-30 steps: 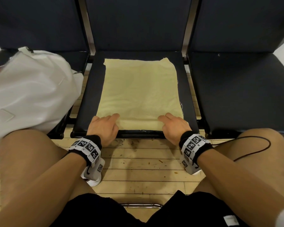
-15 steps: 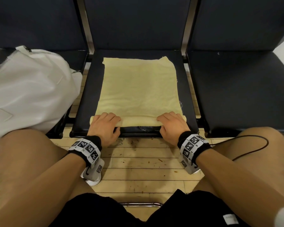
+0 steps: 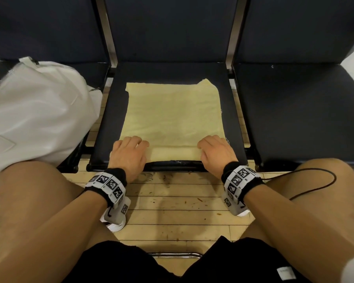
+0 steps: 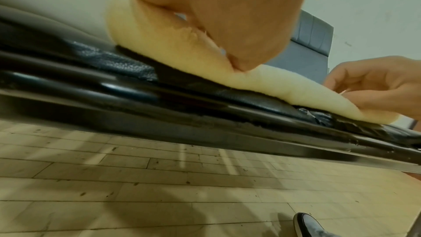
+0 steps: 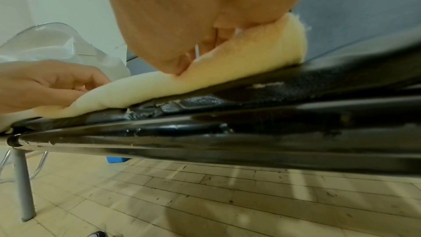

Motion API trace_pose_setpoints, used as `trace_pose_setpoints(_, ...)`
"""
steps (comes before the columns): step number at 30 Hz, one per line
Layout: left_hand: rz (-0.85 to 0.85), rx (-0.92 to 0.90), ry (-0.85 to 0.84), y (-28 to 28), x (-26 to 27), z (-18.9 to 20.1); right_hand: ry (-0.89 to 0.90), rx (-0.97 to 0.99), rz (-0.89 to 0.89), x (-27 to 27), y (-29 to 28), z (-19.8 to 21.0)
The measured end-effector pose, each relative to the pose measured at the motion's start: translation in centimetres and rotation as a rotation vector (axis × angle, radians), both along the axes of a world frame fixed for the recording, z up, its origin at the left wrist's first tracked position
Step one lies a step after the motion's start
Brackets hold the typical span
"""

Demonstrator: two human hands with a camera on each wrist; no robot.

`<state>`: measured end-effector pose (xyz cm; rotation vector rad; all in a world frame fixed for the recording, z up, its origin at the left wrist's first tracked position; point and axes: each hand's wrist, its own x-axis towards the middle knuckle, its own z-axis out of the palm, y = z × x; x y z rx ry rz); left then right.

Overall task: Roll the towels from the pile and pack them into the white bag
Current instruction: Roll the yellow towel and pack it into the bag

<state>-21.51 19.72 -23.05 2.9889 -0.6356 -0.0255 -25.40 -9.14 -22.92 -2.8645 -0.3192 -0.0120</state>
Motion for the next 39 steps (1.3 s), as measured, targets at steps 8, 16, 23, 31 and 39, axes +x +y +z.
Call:
trace_pose_setpoints(8,-0.029,-0.053,-0.025,-0.1,-0.4,0.2,0.034,-0.081,0.032,-0.6,0.3,0.0)
trace_pose_setpoints(16,0.01,-0.018,0.041,-0.1,0.0,0.2,0.142,-0.081,0.01,0.1,0.1,0.4)
trace_pose_setpoints(23,0.039,-0.044,0.103,-0.2,-0.2,0.4,0.186,0.046,-0.08,-0.2,-0.1,0.9)
trace_pose_setpoints(31,-0.052,-0.026,-0.017,-0.3,0.0,0.2,0.048,-0.054,0.005,0.0,0.2,0.1)
trace_pose_setpoints(39,-0.024,0.011,0.05,-0.3,0.0,0.3,0.099,-0.048,0.0,0.3,0.1,0.1)
